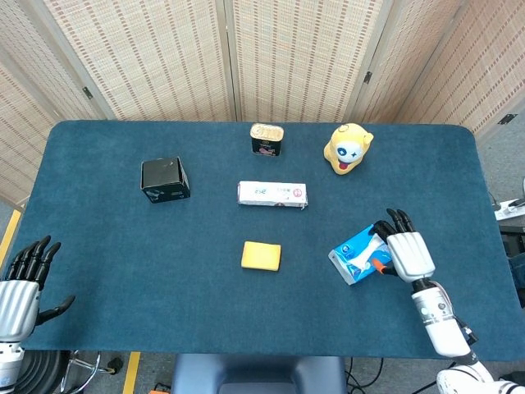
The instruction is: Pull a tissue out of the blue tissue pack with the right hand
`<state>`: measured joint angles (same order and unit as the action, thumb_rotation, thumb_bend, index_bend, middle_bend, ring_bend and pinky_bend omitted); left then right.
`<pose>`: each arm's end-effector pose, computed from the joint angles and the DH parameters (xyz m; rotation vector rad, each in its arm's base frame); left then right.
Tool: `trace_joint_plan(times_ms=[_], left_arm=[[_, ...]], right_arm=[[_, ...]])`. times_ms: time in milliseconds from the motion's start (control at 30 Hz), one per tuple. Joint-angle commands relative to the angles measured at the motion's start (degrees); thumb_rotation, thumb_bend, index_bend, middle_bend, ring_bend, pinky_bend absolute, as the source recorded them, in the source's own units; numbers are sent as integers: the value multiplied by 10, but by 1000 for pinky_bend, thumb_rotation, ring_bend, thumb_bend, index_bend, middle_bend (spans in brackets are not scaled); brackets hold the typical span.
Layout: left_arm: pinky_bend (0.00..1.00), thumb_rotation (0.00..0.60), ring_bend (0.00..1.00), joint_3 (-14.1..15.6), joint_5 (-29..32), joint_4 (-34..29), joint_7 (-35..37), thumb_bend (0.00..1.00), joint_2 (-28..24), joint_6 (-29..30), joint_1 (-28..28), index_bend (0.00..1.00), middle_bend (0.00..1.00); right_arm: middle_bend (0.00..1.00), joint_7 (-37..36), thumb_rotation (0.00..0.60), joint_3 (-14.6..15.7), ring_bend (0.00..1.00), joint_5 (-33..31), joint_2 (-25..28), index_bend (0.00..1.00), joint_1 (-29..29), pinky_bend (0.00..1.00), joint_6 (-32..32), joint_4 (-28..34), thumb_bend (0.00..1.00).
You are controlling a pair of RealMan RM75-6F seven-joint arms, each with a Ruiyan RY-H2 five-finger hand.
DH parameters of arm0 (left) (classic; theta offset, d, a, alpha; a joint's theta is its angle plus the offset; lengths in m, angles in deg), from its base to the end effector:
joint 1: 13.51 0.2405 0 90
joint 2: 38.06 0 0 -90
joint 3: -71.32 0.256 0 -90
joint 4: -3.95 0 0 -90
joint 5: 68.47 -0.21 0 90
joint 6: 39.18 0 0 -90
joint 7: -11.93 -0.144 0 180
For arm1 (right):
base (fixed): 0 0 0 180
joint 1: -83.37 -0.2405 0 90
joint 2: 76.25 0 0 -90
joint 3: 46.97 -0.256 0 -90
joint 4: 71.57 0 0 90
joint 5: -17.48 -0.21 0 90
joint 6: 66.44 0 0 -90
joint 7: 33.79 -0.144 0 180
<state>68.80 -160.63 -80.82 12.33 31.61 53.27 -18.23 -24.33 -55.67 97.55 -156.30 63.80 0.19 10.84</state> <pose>-0.3072 0.1785 0.1493 -1.4087 -0.7507 -1.0156 -0.2738 -0.2760 0.0593 1.6050 -0.9181 0.8696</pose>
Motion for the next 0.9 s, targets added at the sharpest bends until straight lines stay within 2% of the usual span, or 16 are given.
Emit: trace_joint_plan(times_ms=[33, 133, 233, 467, 700, 900], left_arm=[[134, 600, 0, -1, 1, -1, 2, 225, -1, 1, 0, 0, 0], [134, 600, 0, -1, 0, -1, 6, 223, -1, 2, 0, 0, 0], [134, 600, 0, 0, -1, 0, 5, 222, -1, 2, 0, 0, 0], [134, 600, 0, -1, 0, -1, 3, 224, -1, 3, 1, 0, 0], [134, 600, 0, -1, -1, -1, 5, 224, -2, 5, 1, 0, 0], [134, 600, 0, 0, -3, -2, 3, 223, -2, 7, 2, 0, 0]], right_arm=[[465, 5, 600, 0, 106, -4, -13, 606, -5, 106, 3, -14, 317], [539, 12, 600, 2, 158, -6, -22, 700, -4, 121, 11, -26, 344], [584, 6, 600, 4, 200, -4, -26, 746, 0, 141, 23, -34, 353], [591, -34, 600, 11, 210, 41, -5, 751, 16, 144, 88, -10, 358], [591, -81, 600, 35, 210, 150, 55, 751, 57, 144, 217, 64, 358], [590, -102, 600, 78, 210, 271, 81, 751, 103, 144, 337, 88, 355]])
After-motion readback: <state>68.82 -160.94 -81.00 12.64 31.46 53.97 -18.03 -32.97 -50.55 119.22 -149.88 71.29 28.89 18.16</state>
